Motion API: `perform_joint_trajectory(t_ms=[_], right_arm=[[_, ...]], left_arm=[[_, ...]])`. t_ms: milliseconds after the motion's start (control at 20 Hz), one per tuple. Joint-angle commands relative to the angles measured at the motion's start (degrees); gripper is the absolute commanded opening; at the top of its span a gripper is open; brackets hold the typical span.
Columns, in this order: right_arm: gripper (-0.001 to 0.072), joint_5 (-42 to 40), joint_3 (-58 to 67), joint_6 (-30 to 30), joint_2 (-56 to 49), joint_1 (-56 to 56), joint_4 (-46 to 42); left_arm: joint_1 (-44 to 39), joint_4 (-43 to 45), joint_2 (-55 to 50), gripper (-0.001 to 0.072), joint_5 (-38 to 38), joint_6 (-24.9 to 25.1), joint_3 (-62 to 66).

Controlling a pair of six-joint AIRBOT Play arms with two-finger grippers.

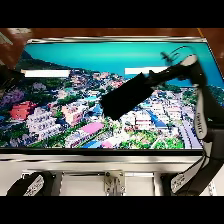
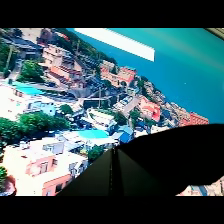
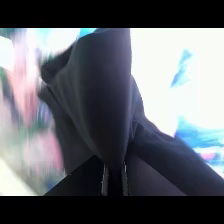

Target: Fold the shirts.

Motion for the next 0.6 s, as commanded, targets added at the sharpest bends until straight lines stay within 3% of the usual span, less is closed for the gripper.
perform_joint_trajectory(t_ms=[0,150,250,350,550], right_arm=[[0.0061,-1.73,5.07,4.09,2.47,-15.87,0.42],[0.0062,2.58,5.03,4.7,2.51,-29.24,-1.44],[0.0062,6.23,4.94,6.03,2.51,-36.13,-8.9],[0.0061,10.16,2.47,8.55,2.51,-41.55,-18.62],[0.0061,13.6,-13.29,6.78,3.93,-50.45,-20.55]], left_arm=[[-3.45,-4.83,0.04,0.004,0.0,-0.04,0.0],[-3.96,-9.31,0.04,0.0039,0.02,-0.02,0.0],[-3.93,-10.82,0.04,0.0039,0.07,-0.07,0.0],[-3.96,-11.3,0.04,0.0039,-0.26,-3.26,0.0],[-4.17,-11.96,0.04,0.004,-1.51,-4.0,0.0]])
